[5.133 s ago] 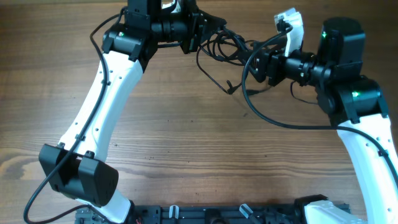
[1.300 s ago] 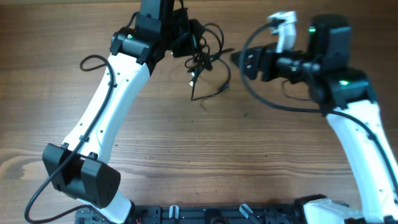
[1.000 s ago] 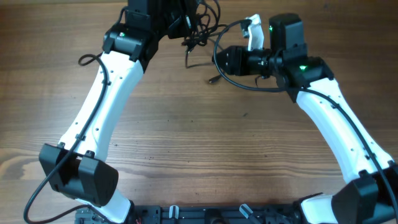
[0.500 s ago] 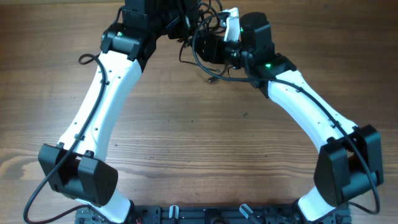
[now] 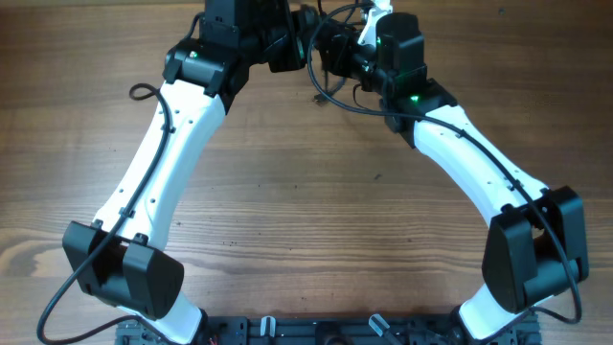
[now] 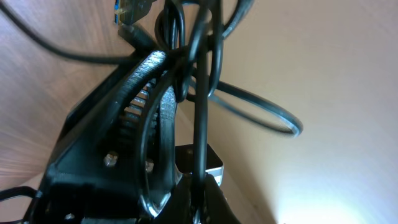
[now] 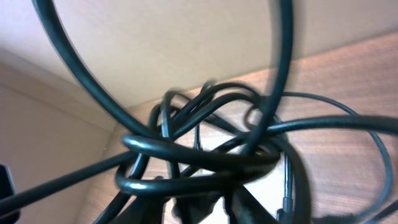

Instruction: Untangle cables

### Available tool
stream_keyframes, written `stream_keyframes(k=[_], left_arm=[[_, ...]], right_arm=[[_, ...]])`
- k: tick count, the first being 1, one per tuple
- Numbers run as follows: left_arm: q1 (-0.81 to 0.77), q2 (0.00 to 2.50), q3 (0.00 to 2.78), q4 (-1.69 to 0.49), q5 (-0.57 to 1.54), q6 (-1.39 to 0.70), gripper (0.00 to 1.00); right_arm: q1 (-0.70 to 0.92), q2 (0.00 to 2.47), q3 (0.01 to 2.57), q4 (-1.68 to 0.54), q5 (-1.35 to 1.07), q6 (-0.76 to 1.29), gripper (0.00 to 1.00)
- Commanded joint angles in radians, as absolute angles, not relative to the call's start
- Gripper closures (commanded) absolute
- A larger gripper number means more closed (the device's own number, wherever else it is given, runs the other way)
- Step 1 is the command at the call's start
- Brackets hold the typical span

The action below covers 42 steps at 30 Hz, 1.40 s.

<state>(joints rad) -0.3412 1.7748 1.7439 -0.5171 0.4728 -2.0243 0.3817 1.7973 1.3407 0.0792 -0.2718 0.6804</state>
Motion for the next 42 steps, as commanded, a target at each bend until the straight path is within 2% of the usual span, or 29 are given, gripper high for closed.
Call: stream_keyframes(k=[1, 2, 5, 7, 11, 15, 18, 21, 25, 27, 30, 31, 32, 33, 34, 40, 42], left_arm=[[-0.35, 1.763, 1.753, -0.603, 0.457, -2.086, 0.96], [-0.35, 1.763, 1.753, -0.629, 0.431, -2.06, 0.96], [-0.35, 1.763, 1.753, -0.754, 0.304, -1.963, 0.96], [-0.35, 1.763, 1.753, -0.884, 0.162, -1.836, 0.96], [-0.35, 1.764, 1.753, -0.963, 0.046, -1.509, 0.93], [-0.35, 1.764, 1.752, -0.963, 0.052, -1.061, 0.93], [-0.352, 1.768, 1.752, -0.963, 0.132, -0.829, 0.96], [-0.356, 1.806, 1.752, -0.964, 0.214, -0.693, 0.96], [-0.385, 1.852, 1.752, -0.958, 0.307, -0.522, 0.96], [-0.403, 1.852, 1.752, -0.954, 0.306, -0.445, 0.96], [-0.405, 1.852, 1.752, -0.96, 0.273, -0.422, 0.96], [-0.399, 1.852, 1.752, -0.963, 0.213, -0.422, 0.96], [-0.393, 1.852, 1.752, -0.963, 0.148, -0.422, 0.96], [-0.387, 1.852, 1.752, -0.966, 0.108, -0.422, 0.96], [-0.377, 1.852, 1.752, -0.969, 0.099, -0.423, 0.96], [-0.396, 1.852, 1.752, -0.976, 0.172, -0.378, 0.96], [-0.413, 1.852, 1.752, -0.987, 0.285, -0.312, 0.96]], right_arm=[[0.36, 1.81, 1.346, 0.017, -0.236, 0.678, 0.81], [0.36, 1.809, 1.346, -0.025, -0.246, 0.658, 0.87], [0.36, 1.809, 1.346, -0.151, -0.369, 0.547, 0.96], [0.36, 1.808, 1.346, -0.276, -0.43, 0.488, 0.96], [0.358, 1.778, 1.354, -0.472, -0.525, 0.361, 0.96], [0.358, 1.668, 1.386, -0.814, -0.522, 0.185, 0.96], [0.361, 1.625, 1.388, -1.042, -0.442, 0.154, 0.96], [0.366, 1.626, 1.413, -1.173, -0.422, 0.136, 0.96], [0.367, 1.627, 1.602, -1.447, -0.284, 0.077, 0.95], [0.368, 1.639, 1.611, -1.398, -0.289, 0.072, 0.91], [0.407, 1.784, 1.611, -1.34, -0.282, 0.081, 0.92], [0.409, 1.837, 1.611, -1.31, -0.28, 0.094, 0.9], [0.405, 1.885, 1.611, -1.272, -0.281, 0.123, 0.76], [0.4, 1.917, 1.611, -1.245, -0.281, 0.147, 0.57], [0.39, 1.93, 1.612, -1.229, -0.285, 0.164, 0.48], [0.32, 1.757, 1.72, -1.293, -0.315, 0.156, 0.37], [0.286, 1.637, 1.723, -1.33, -0.314, 0.156, 0.28]])
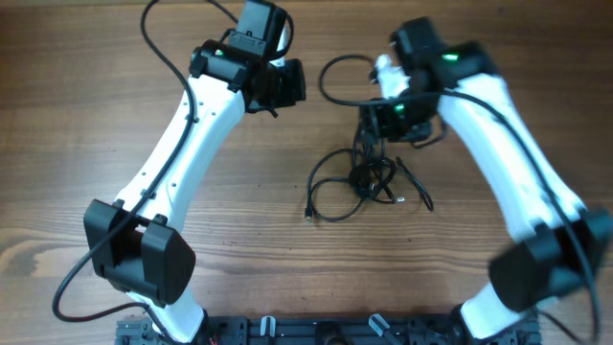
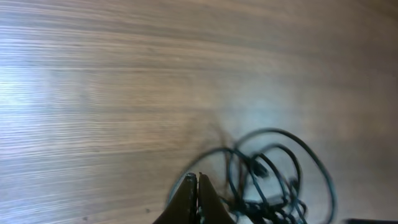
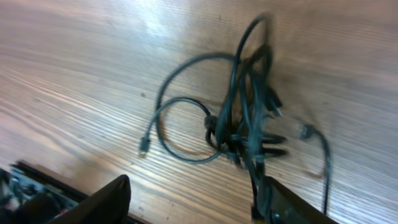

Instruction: Untangle cables

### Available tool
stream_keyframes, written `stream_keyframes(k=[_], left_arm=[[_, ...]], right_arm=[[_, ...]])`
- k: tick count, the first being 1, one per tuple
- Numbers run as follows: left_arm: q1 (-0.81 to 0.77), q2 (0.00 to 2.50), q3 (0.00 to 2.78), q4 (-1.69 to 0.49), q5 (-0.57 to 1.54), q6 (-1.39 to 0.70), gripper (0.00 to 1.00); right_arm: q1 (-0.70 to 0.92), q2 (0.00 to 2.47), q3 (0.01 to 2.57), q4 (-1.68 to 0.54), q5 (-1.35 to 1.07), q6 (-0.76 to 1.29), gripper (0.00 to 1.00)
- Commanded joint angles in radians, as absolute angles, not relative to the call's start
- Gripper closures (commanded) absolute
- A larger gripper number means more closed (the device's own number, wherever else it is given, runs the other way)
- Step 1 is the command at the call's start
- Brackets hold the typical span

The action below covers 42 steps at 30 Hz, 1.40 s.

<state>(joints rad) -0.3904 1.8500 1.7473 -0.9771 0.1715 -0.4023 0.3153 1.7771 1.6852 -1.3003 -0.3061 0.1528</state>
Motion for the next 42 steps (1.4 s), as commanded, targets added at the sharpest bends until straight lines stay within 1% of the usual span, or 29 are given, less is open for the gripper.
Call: stream_keyframes(k=[1, 3, 5, 7, 8, 10, 11, 13, 16, 18, 21, 22, 23, 24, 25, 26, 28, 29, 34, 35, 37, 38, 40, 42], left_arm=[[-0.429, 1.855, 1.752, -1.002, 0.317, -0.314, 0.96], [-0.467, 1.88, 1.743, -1.04, 0.349, -0.314, 0.96], [-0.498, 1.914, 1.705, -1.026, 0.367, -0.313, 0.96], [-0.532, 1.951, 1.644, -0.961, 0.462, -0.14, 0.77], [-0.54, 1.969, 1.628, -0.947, 0.502, -0.009, 0.59], [-0.542, 1.983, 1.61, -0.917, 0.519, 0.076, 0.43], [-0.543, 1.987, 1.599, -0.886, 0.516, 0.075, 0.37], [-0.552, 2.001, 1.561, -0.778, 0.516, 0.075, 0.37], [-0.587, 2.015, 1.529, -0.705, 0.516, 0.087, 0.41], [-0.611, 2.016, 1.503, -0.696, 0.516, 0.224, 0.47], [-0.608, 2.016, 1.488, -0.698, 0.516, 0.269, 0.48], [-0.603, 2.016, 1.488, -0.698, 0.516, 0.311, 0.5], [-0.598, 2.016, 1.488, -0.699, 0.515, 0.354, 0.54], [-0.589, 2.016, 1.488, -0.704, 0.515, 0.399, 0.55], [-0.578, 2.016, 1.488, -0.71, 0.516, 0.439, 0.54], [-0.562, 2.016, 1.489, -0.712, 0.516, 0.473, 0.49], [-0.547, 2.016, 1.488, -0.715, 0.541, 0.525, 0.36], [-0.548, 2.016, 1.488, -0.723, 0.579, 0.551, 0.34], [-0.601, 2.016, 1.471, -0.758, 0.613, 0.713, 0.36], [-0.609, 2.016, 1.463, -0.754, 0.631, 0.727, 0.33], [-0.621, 2.016, 1.439, -0.712, 0.674, 0.726, 0.32], [-0.624, 2.016, 1.438, -0.686, 0.677, 0.726, 0.24], [-0.624, 2.016, 1.438, -0.609, 0.677, 0.707, 0.23], [-0.624, 2.016, 1.438, -0.551, 0.677, 0.631, 0.23]], right_arm=[[0.273, 1.6, 1.722, -1.361, -0.314, 0.149, 0.25], [0.251, 1.568, 1.722, -1.436, -0.297, 0.131, 0.24], [0.248, 1.569, 1.706, -1.427, -0.276, 0.134, 0.23], [0.244, 1.578, 1.706, -1.408, -0.276, 0.134, 0.18], [0.227, 1.581, 1.706, -1.393, -0.276, 0.134, 0.17], [0.178, 1.581, 1.706, -1.385, -0.276, 0.133, 0.16], [0.152, 1.581, 1.706, -1.384, -0.276, 0.133, 0.17], [0.083, 1.58, 1.706, -1.378, -0.277, 0.133, 0.16], [0.048, 1.581, 1.706, -1.369, -0.277, 0.133, 0.17], [0.046, 1.581, 1.706, -1.361, -0.277, 0.133, 0.15], [0.046, 1.581, 1.706, -1.36, -0.277, 0.133, 0.15], [0.046, 1.581, 1.706, -1.358, -0.277, 0.133, 0.14], [0.046, 1.581, 1.706, -1.357, -0.277, 0.134, 0.14], [0.046, 1.581, 1.706, -1.357, -0.277, 0.133, 0.14], [0.046, 1.581, 1.706, -1.355, -0.277, 0.133, 0.13], [0.046, 1.581, 1.706, -1.351, -0.277, 0.133, 0.11], [0.046, 1.581, 1.706, -1.347, -0.277, 0.13, 0.1], [0.046, 1.581, 1.706, -1.343, -0.276, 0.13, 0.09], [0.046, 1.581, 1.706, -1.319, -0.277, 0.131, 0.06], [0.046, 1.581, 1.706, -1.32, -0.277, 0.131, 0.06], [0.046, 1.581, 1.706, -1.317, -0.277, 0.131, 0.04], [0.046, 1.581, 1.706, -1.314, -0.277, 0.131, 0.03], [0.046, 1.581, 1.706, -1.312, -0.277, 0.131, 0.03], [0.046, 1.581, 1.706, -1.312, -0.277, 0.131, 0.03]])
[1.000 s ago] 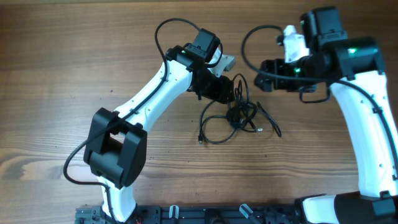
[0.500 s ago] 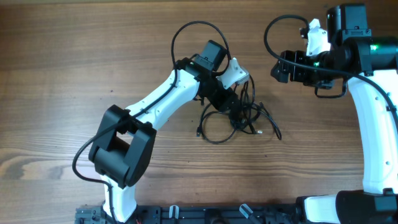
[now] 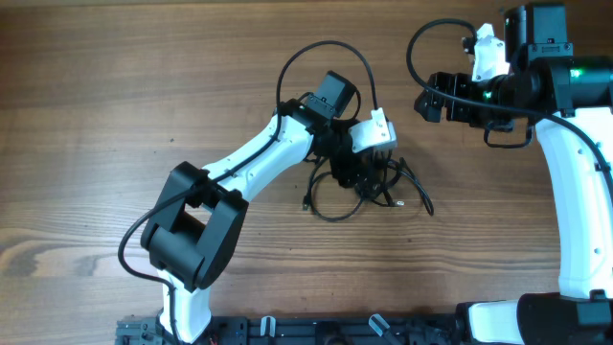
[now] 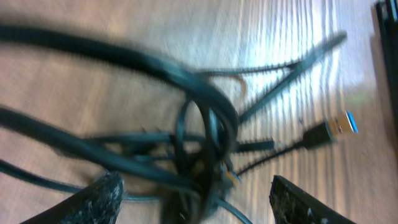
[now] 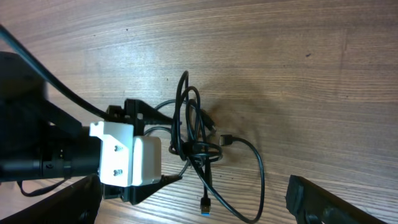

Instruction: Untangle cables

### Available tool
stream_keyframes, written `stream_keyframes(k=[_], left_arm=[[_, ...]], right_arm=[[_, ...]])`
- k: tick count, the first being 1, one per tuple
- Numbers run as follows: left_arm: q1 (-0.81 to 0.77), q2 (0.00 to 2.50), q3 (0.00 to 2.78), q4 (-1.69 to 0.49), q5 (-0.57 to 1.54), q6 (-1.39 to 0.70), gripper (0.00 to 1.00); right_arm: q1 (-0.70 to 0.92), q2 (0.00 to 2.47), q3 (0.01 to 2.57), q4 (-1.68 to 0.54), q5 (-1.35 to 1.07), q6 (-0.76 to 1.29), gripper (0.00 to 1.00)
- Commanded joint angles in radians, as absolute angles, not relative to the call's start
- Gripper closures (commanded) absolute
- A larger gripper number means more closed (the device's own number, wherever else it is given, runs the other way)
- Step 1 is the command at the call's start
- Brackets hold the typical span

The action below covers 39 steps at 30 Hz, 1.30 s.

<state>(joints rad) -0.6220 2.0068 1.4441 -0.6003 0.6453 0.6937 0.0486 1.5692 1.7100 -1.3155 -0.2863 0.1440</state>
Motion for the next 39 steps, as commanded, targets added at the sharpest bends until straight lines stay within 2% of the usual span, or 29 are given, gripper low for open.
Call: stream_keyframes(k=[1, 5, 8, 11, 15, 18, 20, 22, 25, 26, 28, 30, 31, 34, 37, 39], left_arm=[[-0.624, 2.016, 1.438, -0.524, 0.676, 0.589, 0.26], [-0.626, 2.059, 1.438, -0.518, 0.643, 0.589, 0.27], [-0.627, 2.069, 1.438, -0.471, 0.646, 0.553, 0.34], [-0.624, 2.069, 1.438, -0.38, 0.646, 0.386, 0.42], [-0.627, 2.09, 1.438, -0.388, 0.619, 0.3, 0.54], [-0.627, 2.114, 1.438, -0.39, 0.577, 0.297, 0.51], [-0.627, 2.125, 1.438, -0.375, 0.553, 0.249, 0.55], [-0.624, 2.125, 1.438, -0.346, 0.519, 0.18, 0.66], [-0.588, 2.111, 1.443, -0.286, 0.484, -0.056, 0.96], [-0.579, 2.103, 1.445, -0.28, 0.484, -0.104, 0.96], [-0.529, 2.057, 1.46, -0.281, 0.487, -0.335, 0.96], [-0.474, 1.994, 1.462, -0.276, 0.563, -0.487, 0.96], [-0.445, 1.962, 1.462, -0.272, 0.645, -0.508, 0.96], [-0.367, 1.887, 1.462, -0.265, 0.888, -0.516, 0.96], [-0.348, 1.879, 1.462, -0.266, 0.928, -0.585, 0.96], [-0.353, 1.879, 1.462, -0.265, 0.928, -0.585, 0.96]], right_arm=[[0.046, 1.581, 1.706, -1.313, -0.277, 0.131, 0.03], [0.046, 1.581, 1.706, -1.309, -0.286, 0.131, 0.03], [0.046, 1.581, 1.706, -1.31, -0.286, 0.131, 0.03], [0.046, 1.581, 1.706, -1.31, -0.289, 0.133, 0.03], [0.046, 1.581, 1.706, -1.31, -0.296, 0.133, 0.03], [0.046, 1.581, 1.706, -1.309, -0.318, 0.133, 0.03], [0.046, 1.581, 1.706, -1.309, -0.322, 0.131, 0.03], [0.046, 1.581, 1.706, -1.309, -0.323, 0.133, 0.03], [0.047, 1.581, 1.706, -1.29, -0.411, 0.133, 0.04], [0.048, 1.581, 1.706, -1.281, -0.44, 0.133, 0.03], [0.055, 1.581, 1.706, -1.258, -0.495, 0.133, 0.03], [0.094, 1.582, 1.706, -1.221, -0.496, 0.139, 0.04], [0.111, 1.584, 1.706, -1.201, -0.495, 0.159, 0.04], [0.169, 1.618, 1.706, -1.131, -0.483, 0.267, 0.13], [0.213, 1.681, 1.706, -1.056, -0.483, 0.3, 0.25], [0.216, 1.704, 1.706, -1.016, -0.465, 0.341, 0.27]])
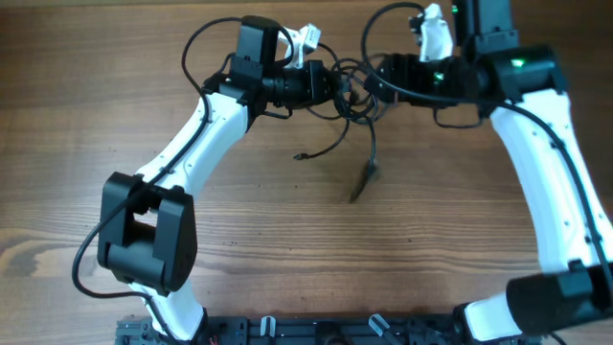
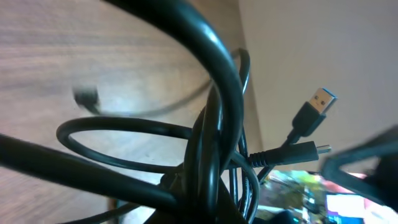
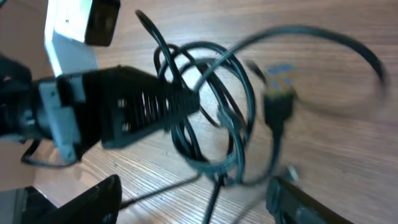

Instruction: Untangle cables

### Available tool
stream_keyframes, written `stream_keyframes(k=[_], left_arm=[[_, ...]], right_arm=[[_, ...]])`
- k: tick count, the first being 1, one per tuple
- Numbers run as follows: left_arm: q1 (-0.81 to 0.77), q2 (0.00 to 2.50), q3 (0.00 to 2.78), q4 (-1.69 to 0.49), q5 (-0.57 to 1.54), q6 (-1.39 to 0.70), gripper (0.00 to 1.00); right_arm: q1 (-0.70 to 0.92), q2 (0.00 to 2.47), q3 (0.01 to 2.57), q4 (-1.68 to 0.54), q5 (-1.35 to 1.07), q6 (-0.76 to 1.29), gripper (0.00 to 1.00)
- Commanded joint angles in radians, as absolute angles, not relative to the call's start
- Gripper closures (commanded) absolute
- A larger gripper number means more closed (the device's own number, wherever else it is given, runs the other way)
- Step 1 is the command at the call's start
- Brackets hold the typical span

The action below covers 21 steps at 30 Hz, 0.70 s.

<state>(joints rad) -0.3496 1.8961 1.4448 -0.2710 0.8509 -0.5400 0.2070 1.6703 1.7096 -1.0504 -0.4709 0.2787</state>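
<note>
A tangle of black cables (image 1: 349, 84) hangs above the table's far middle, with my left gripper (image 1: 326, 84) shut on it. Thick loops fill the left wrist view, where the left gripper (image 2: 205, 202) pinches the bundle (image 2: 211, 143) and a blue-tipped USB plug (image 2: 316, 104) sticks out. Loose ends trail down to a small plug (image 1: 300, 155) and a longer end (image 1: 361, 184) on the wood. My right gripper (image 1: 379, 80) stands open just right of the tangle. In the right wrist view the right gripper (image 3: 196, 196) is spread wide below the loops (image 3: 211, 112).
The wooden table (image 1: 115, 182) stretches bare in front of the arms. A black rail (image 1: 316, 331) runs along the near edge. The two arms meet close together at the back, with the left gripper's body (image 3: 124, 106) right before the right wrist camera.
The left gripper was open over the tangle lying mid-table; now it is shut on it and holds it up at the back. The right gripper has moved left, close to the tangle.
First both grippers were at the table's back with the tangle up between them. Then the tangle lay mid-table under the open right gripper, the left shut and apart. Then the left stood open at the tangle, the right far away. Now the left holds it aloft.
</note>
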Motion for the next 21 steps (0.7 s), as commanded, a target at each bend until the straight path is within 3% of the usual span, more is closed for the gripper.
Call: stream_keyframes(k=[1, 7, 10, 14, 21], left_arm=[[-0.355, 1.879, 1.462, -0.265, 0.928, -0.585, 0.96], [-0.356, 1.879, 1.462, -0.266, 0.928, -0.585, 0.96], [-0.356, 1.879, 1.462, -0.266, 0.936, -0.585, 0.96], [-0.356, 1.879, 1.462, -0.266, 0.935, -0.585, 0.96], [-0.356, 1.879, 1.462, -0.265, 0.935, -0.585, 0.95]], right_arm=[[0.216, 1.708, 1.706, -1.005, -0.46, 0.343, 0.28], [0.216, 1.711, 1.692, -0.976, -0.384, 0.343, 0.35], [0.223, 1.721, 1.665, -0.938, -0.384, 0.343, 0.46], [0.258, 1.776, 1.655, -0.919, -0.389, 0.34, 0.51], [0.265, 1.781, 1.655, -0.912, -0.388, 0.34, 0.8]])
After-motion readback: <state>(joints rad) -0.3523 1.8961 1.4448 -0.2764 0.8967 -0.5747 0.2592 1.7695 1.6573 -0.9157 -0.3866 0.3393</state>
